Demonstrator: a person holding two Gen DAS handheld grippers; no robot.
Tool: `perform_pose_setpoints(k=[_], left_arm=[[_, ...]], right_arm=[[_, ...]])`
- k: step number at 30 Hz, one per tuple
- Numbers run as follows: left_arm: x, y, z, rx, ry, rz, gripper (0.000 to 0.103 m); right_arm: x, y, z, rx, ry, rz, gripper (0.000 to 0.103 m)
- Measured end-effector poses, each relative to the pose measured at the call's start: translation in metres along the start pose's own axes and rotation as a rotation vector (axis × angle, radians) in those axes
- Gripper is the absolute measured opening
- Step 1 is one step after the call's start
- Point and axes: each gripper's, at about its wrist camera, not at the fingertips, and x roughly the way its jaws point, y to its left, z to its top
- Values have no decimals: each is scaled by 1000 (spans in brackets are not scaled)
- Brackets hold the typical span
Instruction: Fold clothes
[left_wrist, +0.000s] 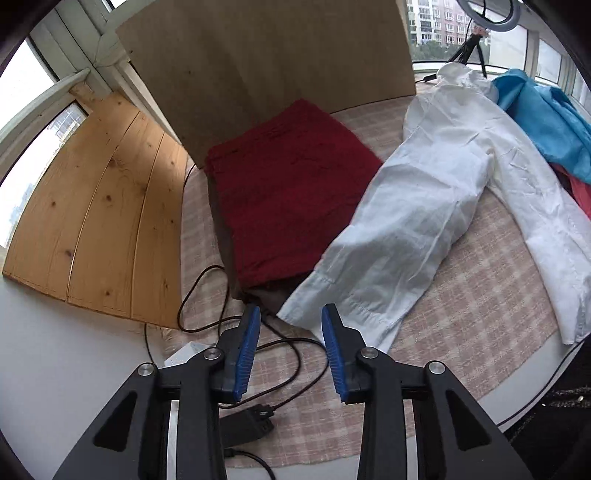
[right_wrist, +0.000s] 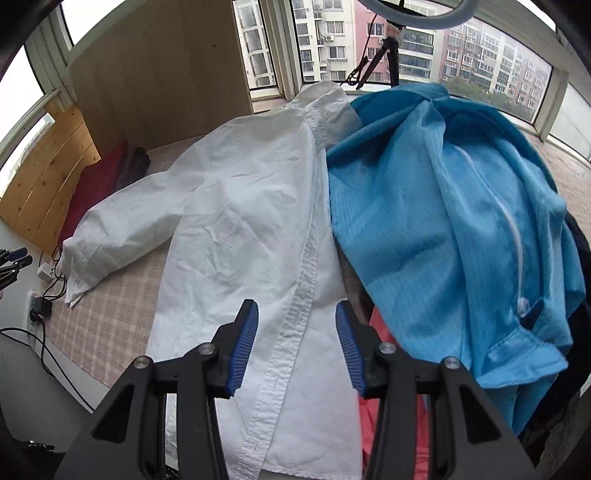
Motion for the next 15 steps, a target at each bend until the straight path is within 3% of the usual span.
perform_pose_setpoints(k=[2, 5, 8, 15], left_arm=[[-4, -13, -4, 10, -11, -10, 32], [-17, -79, -16, 66, -42, -99, 34], [-20, -142, -26, 80, -40, -138, 34], [-26, -247, -47, -78, 58, -110, 34]], right_arm=[[-4, -3, 25, -45, -32, -7, 43], [-1, -17, 71, -80, -81, 7, 43], [16, -32, 120, -128, -101, 11, 43], [83, -75, 211, -252, -60, 26, 43]])
